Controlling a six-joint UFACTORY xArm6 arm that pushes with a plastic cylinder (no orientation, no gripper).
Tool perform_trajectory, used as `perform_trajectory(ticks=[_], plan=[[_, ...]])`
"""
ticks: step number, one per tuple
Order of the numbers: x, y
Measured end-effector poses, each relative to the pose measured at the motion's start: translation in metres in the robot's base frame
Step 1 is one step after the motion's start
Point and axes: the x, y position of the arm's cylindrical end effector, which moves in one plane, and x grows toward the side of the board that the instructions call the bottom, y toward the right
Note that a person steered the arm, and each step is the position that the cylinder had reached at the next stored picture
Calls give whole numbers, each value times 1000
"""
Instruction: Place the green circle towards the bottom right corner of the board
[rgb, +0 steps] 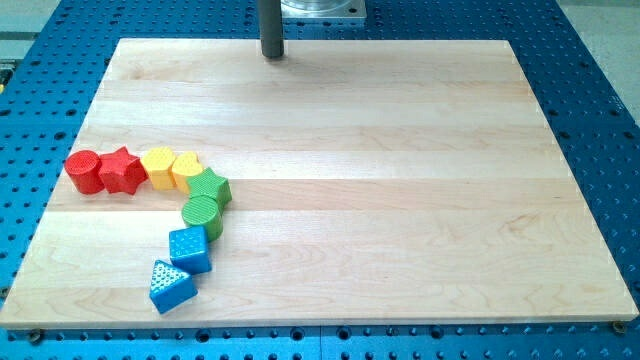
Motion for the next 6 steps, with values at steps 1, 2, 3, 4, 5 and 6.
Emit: perform_trajectory(ticks=[1, 2, 3, 4, 5, 6], plan=[[0, 0], [18, 4], [50, -2], [82, -17], [82, -17], [84, -17]])
